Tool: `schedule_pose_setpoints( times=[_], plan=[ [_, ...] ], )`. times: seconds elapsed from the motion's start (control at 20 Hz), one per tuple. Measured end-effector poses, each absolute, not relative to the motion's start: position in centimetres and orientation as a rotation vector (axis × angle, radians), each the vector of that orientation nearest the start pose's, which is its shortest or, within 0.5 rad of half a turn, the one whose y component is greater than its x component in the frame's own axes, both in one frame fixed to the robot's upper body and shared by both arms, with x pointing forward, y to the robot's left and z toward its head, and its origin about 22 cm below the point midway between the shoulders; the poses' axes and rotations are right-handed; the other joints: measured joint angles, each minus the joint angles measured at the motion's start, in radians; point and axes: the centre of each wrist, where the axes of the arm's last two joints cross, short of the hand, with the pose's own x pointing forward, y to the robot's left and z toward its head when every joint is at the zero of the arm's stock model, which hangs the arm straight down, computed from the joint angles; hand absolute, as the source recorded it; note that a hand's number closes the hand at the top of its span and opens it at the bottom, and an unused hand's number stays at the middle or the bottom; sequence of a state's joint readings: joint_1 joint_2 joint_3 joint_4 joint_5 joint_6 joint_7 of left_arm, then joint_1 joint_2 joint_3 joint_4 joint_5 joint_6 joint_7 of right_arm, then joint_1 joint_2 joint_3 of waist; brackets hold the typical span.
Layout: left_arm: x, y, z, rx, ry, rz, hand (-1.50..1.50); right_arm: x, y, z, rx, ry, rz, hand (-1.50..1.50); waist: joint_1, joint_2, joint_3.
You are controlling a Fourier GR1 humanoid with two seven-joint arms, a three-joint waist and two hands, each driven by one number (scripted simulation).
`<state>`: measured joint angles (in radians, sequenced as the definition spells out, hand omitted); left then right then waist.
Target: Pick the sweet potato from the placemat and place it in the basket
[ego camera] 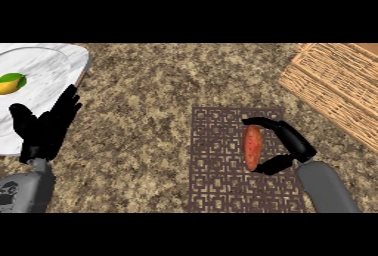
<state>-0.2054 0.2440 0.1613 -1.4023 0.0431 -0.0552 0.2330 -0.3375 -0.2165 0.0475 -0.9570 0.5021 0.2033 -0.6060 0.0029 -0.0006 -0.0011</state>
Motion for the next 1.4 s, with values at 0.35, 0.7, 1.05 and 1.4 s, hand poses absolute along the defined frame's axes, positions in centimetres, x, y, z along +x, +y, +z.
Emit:
schedule_pose_setpoints(
  times=[0.35,0.7,1.05,1.4],
  plan=[
    [29.2,31.9,3.6,0.192,-1.38,-0.071,0.0,31.6,-24.7,-4.8,-0.071,-1.725,0.983,1.5,0.0,-0.002,-0.001],
    [29.0,31.7,3.7,0.188,-1.373,-0.077,0.0,33.1,-19.5,-3.8,-0.375,-1.466,0.901,1.5,-0.001,-0.011,-0.012],
    [30.0,30.1,4.1,0.163,-1.39,-0.111,0.0,35.2,-14.2,-0.5,-0.678,-1.184,0.794,1.5,0.035,-0.011,-0.012],
    [30.7,29.1,3.9,0.146,-1.386,-0.123,0.0,35.0,-7.4,4.9,-0.693,-1.35,0.467,1.5,0.056,0.0,0.0]
  ],
)
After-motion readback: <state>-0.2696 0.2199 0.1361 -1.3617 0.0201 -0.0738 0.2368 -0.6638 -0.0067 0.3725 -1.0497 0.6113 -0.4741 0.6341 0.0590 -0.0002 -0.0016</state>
